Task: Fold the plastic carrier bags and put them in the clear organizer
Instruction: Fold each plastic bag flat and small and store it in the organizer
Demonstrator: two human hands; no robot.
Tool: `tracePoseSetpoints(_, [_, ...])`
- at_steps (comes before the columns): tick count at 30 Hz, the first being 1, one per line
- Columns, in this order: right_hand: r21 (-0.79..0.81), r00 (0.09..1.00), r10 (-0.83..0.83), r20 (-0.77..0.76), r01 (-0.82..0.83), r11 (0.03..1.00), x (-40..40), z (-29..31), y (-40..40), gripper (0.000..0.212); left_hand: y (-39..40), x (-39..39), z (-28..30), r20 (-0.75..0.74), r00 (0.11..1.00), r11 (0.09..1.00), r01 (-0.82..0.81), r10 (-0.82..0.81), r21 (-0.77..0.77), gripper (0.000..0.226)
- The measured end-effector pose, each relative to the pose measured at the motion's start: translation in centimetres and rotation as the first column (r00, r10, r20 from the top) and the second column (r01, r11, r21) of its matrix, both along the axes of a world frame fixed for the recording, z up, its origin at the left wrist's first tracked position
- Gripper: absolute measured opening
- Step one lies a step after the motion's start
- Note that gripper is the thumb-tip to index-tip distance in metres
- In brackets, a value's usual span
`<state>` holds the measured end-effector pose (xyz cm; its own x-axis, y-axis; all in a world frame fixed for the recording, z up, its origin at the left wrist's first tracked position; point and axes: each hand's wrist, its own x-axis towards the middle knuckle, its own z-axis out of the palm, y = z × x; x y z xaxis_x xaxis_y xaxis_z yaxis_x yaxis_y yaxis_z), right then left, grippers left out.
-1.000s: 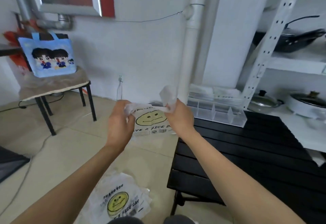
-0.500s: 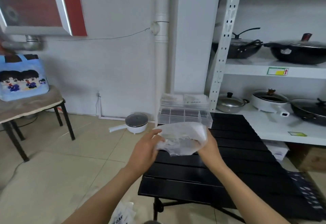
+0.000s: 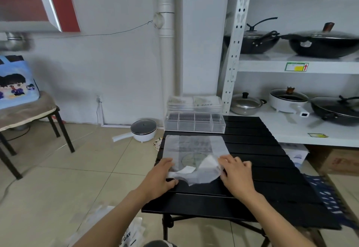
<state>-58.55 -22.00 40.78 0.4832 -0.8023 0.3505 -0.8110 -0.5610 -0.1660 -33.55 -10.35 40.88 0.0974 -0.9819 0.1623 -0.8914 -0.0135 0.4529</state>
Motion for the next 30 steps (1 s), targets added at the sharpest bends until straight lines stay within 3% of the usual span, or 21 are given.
tracePoseSetpoints(2, [-0.061,0.995,-0.095,-0.039,0.092,0.994,-0.4,0.3,0.0,0.043,-0.6,0.1,0.0,0.062,0.998,1.0,0.01,-0.011,0.017,0.044])
tracePoseSetpoints(4, [-0.031,0.999,-0.035,-0.022,0.034,0.999,-0.7,0.3,-0.1,0.054,-1.1,-0.1,0.1,0.114,0.993,1.0,0.02,-0.022,0.013,0.044])
tracePoseSetpoints(7, [0.023,0.974,0.119,0.192,-0.126,0.992,-0.7,0.2,0.1,0.048,-1.4,-0.4,0.4,0.186,0.981,0.998,0.05,-0.057,0.044,0.052])
tracePoseSetpoints(9, [0.107,0.958,0.09,0.273,-0.123,0.987,-0.9,0.0,0.2,0.047,-1.4,-0.1,0.7,0.22,0.97,0.991,0.085,-0.105,0.1,0.064])
tracePoseSetpoints(12, [0.185,0.982,0.047,0.181,-0.081,0.979,-1.3,-0.5,0.1,0.048,-0.5,0.9,1.3,0.171,0.977,0.978,0.094,-0.126,0.188,0.103])
tracePoseSetpoints(14, [0.195,0.991,0.049,0.128,-0.073,0.978,-1.4,-0.6,0.0,0.047,0.4,1.5,1.8,0.176,0.976,0.97,0.09,-0.131,0.225,0.115])
tracePoseSetpoints(20, [0.208,0.991,0.089,0.097,-0.107,0.972,-2.2,-0.3,0.5,0.055,1.3,1.7,1.4,0.205,0.975,0.994,0.063,-0.081,0.093,0.083])
tracePoseSetpoints(24, [0.236,0.987,0.151,0.059,-0.161,0.958,-4.2,0.3,1.2,0.043,1.3,1.3,0.6,0.214,0.976,0.995,0.019,-0.039,0.098,0.058])
tracePoseSetpoints(28, [0.418,0.974,0.207,0.091,-0.226,0.88,-5.5,1.1,2.2,0.041,1.3,0.4,0.8,0.067,0.993,0.994,-0.098,0.095,0.051,0.034])
tracePoseSetpoints(30, [0.415,0.967,0.201,0.154,-0.248,0.875,-5.5,0.9,2.8,0.034,1.4,0.0,0.9,-0.017,0.99,0.989,-0.138,0.139,0.053,0.026])
